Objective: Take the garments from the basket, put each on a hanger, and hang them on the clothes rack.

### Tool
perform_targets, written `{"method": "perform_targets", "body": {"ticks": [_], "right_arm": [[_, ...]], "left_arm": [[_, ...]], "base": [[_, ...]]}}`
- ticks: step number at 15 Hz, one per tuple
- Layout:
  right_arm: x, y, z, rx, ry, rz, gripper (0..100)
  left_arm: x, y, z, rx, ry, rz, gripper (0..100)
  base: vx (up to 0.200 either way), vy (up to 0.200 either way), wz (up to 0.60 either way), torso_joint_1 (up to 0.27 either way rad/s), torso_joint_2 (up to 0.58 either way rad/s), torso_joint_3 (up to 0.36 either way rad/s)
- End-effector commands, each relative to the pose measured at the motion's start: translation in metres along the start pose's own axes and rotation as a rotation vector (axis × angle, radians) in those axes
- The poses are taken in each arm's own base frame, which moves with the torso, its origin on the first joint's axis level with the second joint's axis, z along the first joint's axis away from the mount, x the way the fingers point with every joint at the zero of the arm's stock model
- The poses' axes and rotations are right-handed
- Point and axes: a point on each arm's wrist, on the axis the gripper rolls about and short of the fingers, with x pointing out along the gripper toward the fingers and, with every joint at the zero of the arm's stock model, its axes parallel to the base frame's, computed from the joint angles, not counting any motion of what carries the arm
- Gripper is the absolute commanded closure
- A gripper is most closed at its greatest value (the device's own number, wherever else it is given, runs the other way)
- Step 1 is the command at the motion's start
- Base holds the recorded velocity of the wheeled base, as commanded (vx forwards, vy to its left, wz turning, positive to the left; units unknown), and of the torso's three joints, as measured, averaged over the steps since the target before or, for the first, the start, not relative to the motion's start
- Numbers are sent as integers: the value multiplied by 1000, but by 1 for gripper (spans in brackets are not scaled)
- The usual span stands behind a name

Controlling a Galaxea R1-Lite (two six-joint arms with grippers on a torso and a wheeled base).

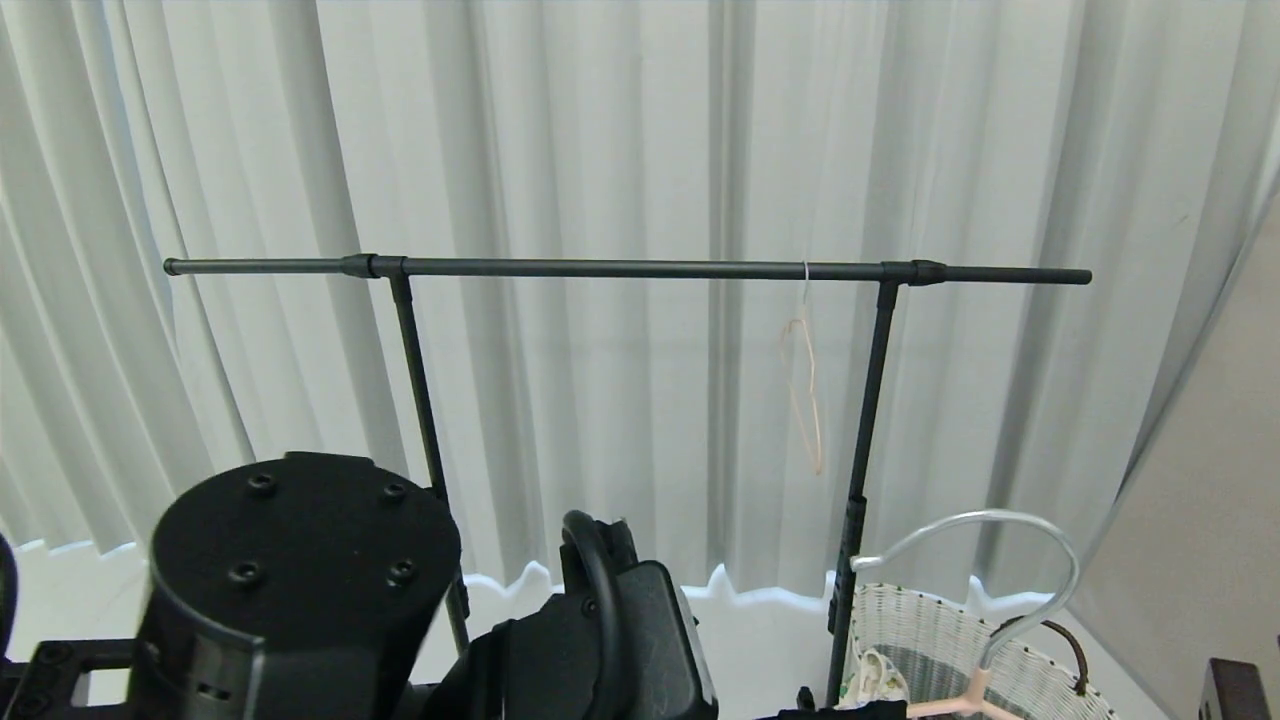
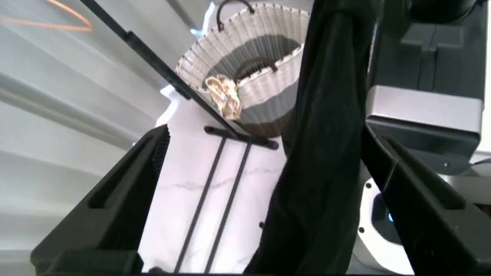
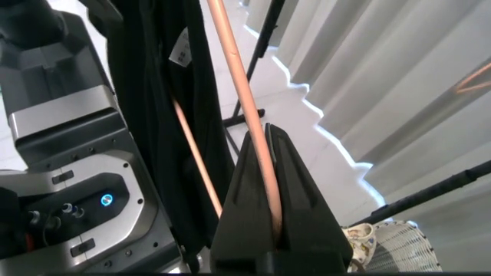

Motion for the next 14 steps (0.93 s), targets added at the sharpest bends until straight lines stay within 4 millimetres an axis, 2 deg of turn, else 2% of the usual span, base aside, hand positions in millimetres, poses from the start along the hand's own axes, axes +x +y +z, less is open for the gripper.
{"method": "perform_targets", "body": {"ticks": [1,2,10,11,14], "right_arm": [[1,0,1,-1,-1,4,100],[1,0,0,-1,1,0,100],[-1,0,0,-2,-5,-10,100],[0,0,0,-1,-2,-19,0],[-1,-1,-2,-10,25,-58,0]], "left_arm": [[6,0,-3,-2,20,-9,0],[7,-1,-3,1,23,-13,100],[7,-2,-2,3,22,-13,100],[6,-2,-2,3,20,-9,100],[6,0,-5,-2,36,15,100]], "base": [[0,0,0,0,0,0],[0,0,0,0,0,0],[0,0,0,0,0,0],[0,0,0,0,0,0],[0,0,0,0,0,0]]}}
